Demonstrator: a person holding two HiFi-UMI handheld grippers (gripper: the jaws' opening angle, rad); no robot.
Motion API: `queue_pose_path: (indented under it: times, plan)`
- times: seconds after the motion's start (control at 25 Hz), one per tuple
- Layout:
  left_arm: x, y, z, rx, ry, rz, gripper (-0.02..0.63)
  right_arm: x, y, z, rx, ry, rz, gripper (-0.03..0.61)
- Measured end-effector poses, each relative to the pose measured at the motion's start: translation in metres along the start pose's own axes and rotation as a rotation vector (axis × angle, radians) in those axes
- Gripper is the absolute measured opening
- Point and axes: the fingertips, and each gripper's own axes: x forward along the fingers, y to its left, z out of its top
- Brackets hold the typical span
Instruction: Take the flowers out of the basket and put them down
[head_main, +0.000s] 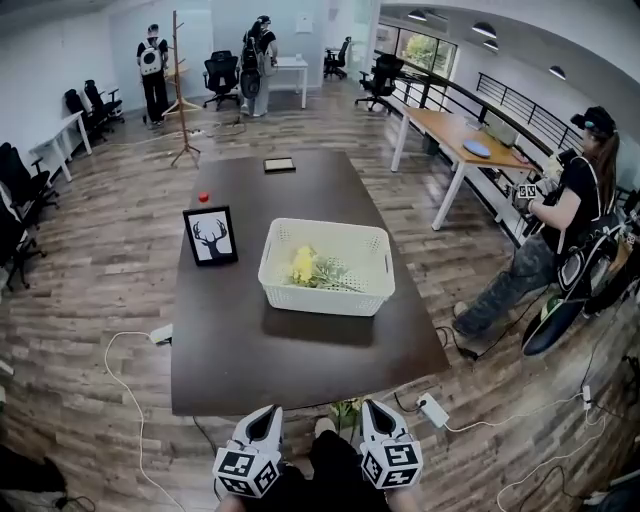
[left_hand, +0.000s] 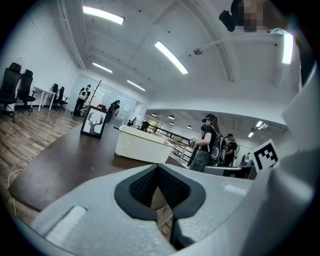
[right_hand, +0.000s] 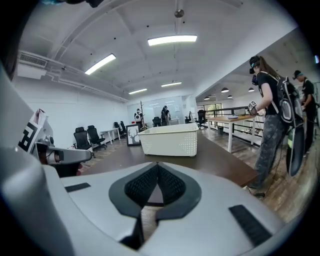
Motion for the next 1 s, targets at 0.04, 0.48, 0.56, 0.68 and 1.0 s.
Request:
queue_pose_path:
  times: [0.04,0.48,0.56,0.68,1.0]
  plan:
    - [0.005,0.001,0.002,-0.001,0.004,0.009,0.008,0.006,-0.005,0.002,0.002,0.004,0.005,0.008]
    - [0.076,0.021,0.02,-0.029,-0.006,0.094,0.008,0.087,-0.033,0.025,-0.018,0.055,0.184,0.008]
    - [0.092,0.019,0.025,-0.021,-0.01,0.102,0.008,0.099,-0.04,0.038,-0.038,0.044,0.206,0.006]
    - [0.111,0.013,0.031,0.0,-0.013,0.117,0.008,0.113,-0.048,0.06,-0.071,0.029,0.254,0.008]
    - [0.138,0.013,0.037,-0.011,-0.051,0.21,0.008,0.149,-0.063,0.126,-0.14,-0.011,0.407,0.008]
